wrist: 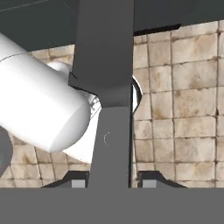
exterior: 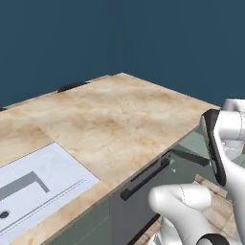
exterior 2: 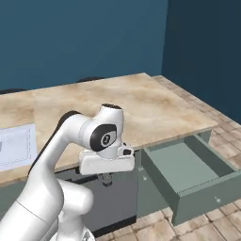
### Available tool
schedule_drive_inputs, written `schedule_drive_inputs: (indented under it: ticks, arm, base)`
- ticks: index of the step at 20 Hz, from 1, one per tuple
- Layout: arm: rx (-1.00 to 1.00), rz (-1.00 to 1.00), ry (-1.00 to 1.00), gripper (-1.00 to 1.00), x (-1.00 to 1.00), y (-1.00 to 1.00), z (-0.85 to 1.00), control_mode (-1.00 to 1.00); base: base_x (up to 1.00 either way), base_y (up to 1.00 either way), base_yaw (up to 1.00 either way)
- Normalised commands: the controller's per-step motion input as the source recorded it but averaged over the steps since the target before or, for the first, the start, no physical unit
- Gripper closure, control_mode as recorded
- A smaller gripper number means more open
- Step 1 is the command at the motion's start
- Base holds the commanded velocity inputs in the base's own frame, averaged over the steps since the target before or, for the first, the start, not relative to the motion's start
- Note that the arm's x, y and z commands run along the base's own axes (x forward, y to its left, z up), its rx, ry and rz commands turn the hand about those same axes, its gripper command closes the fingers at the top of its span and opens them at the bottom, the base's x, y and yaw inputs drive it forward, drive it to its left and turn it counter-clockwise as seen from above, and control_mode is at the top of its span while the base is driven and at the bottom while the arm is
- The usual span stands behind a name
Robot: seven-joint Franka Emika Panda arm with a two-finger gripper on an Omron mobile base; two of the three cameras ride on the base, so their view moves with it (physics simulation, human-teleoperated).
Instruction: Pick up the knife from the drawer and place it on the cutting board. Then place the meat from the plate to the cutting board.
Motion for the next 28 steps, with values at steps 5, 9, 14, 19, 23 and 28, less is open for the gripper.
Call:
schedule_drive_inputs:
  ticks: [5, 9, 14, 19, 23, 28]
  arm:
    - [0.00, 0.00, 0.00, 1.00, 0.00, 0.00, 0.00, 1.00]
    - [0.00, 0.00, 0.00, 1.00, 0.00, 0.00, 0.00, 1.00]
    - [0.00, 0.00, 0.00, 1.00, 0.00, 0.00, 0.00, 1.00]
    - [0.00, 0.00, 0.00, 1.00, 0.00, 0.00, 0.00, 1.00]
    - [0.00, 0.00, 0.00, 1.00, 0.00, 0.00, 0.00, 1.00]
    - [0.00, 0.00, 0.00, 1.00, 0.00, 0.00, 0.00, 1.00]
  base:
    - [-0.27, 0.60, 0.39]
    - [-0.22, 0.65, 0.40]
    - [-0.22, 0.67, 0.40]
    - [-0.25, 0.69, 0.40]
    - [-0.24, 0.82, 0.40]
    - [-0.25, 0.86, 0.39]
